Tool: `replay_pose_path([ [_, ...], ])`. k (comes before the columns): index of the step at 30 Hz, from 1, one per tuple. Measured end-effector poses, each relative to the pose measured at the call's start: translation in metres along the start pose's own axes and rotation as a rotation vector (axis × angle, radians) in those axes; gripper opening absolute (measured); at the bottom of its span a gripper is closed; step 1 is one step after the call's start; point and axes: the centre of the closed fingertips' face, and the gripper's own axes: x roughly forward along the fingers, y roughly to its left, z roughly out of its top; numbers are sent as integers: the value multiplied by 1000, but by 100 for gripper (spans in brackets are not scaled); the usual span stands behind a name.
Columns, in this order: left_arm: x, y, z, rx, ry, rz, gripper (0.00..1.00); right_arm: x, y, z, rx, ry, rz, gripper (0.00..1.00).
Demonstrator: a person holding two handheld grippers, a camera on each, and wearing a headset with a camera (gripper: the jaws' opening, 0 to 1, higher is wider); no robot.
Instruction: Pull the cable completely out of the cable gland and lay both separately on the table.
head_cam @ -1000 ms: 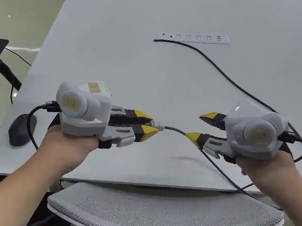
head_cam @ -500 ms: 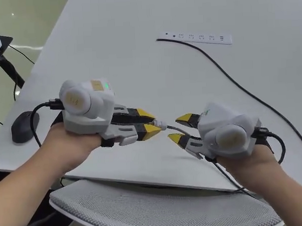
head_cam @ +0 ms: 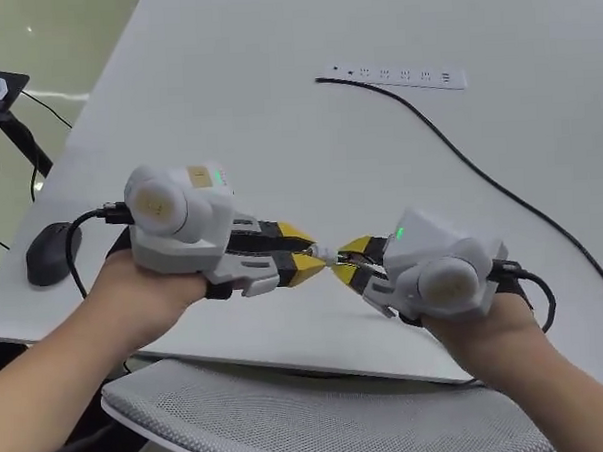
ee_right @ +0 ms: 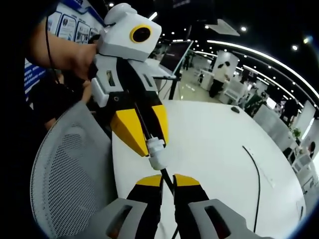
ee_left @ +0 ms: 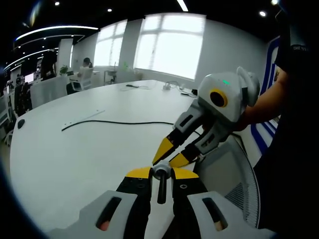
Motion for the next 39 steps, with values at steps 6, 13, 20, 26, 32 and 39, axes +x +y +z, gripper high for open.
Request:
replay_pose_path([
  [6,0,0,1,1,-7,2,15,-3,0,0,-27,-12,-26,1],
  [13,0,0,3,8,-11,4,15,-3,-2,-5,-10,-7,-40,0],
  [20,-2,0,4,9,-16,8,15,-3,-9,-22,33,33,-58,0],
  [26,-3,1,4,7,-19,9,15,-7,-14,-42,76,67,-76,0],
  [32,-4,0,4,-1,-26,10,15,-11,-18,-56,118,92,-95,0],
  [39,-5,2,2,-9,-29,14,15,-14,-20,-66,143,112,-107,0],
])
